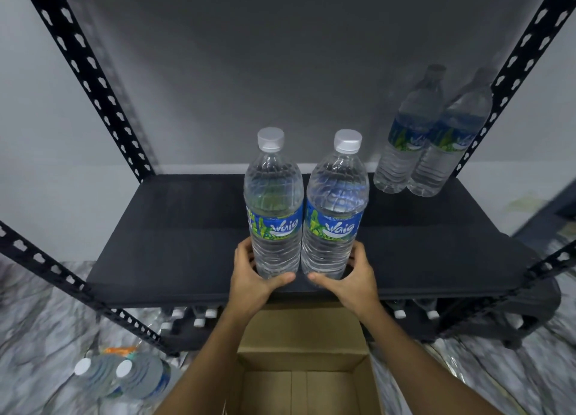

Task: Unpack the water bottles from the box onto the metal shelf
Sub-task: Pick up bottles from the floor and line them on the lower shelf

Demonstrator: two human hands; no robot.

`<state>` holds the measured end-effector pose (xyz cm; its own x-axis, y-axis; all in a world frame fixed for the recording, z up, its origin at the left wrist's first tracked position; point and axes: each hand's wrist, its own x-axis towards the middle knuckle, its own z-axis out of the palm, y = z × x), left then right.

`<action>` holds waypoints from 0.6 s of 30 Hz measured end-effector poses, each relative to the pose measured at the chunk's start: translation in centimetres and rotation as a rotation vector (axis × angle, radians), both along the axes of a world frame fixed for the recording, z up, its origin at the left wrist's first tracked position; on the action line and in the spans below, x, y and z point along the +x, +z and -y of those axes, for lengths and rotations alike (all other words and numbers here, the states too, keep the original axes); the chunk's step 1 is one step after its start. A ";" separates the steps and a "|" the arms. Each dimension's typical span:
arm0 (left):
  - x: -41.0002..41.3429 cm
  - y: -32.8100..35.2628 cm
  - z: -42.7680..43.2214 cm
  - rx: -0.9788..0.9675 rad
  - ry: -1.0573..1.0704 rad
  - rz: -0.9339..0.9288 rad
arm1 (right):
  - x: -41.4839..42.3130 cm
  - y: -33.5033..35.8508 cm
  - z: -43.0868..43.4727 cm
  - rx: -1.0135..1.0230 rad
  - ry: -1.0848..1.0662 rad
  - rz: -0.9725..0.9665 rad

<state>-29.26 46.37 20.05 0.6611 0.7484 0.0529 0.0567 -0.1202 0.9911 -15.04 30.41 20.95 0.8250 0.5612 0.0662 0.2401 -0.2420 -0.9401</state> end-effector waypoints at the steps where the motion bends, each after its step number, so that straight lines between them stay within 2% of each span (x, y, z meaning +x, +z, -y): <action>1: 0.0 0.0 0.0 0.000 0.003 -0.001 | 0.0 0.0 0.0 0.002 -0.002 0.004; 7: 0.0 0.3 -0.5 -0.057 -0.014 -0.005 | 0.1 -0.4 -0.1 0.018 -0.010 0.022; 15: -0.5 0.5 -2.2 -0.106 -0.156 -0.050 | 0.1 -0.5 0.0 0.048 0.013 0.040; 18: -0.5 0.6 -1.8 -0.093 -0.159 -0.041 | 0.2 -0.5 -0.1 0.069 0.008 0.110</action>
<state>-29.76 48.19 20.61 0.7714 0.6350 -0.0414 0.0850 -0.0383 0.9956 -14.84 30.47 20.42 0.8063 0.5584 0.1949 0.3443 -0.1752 -0.9224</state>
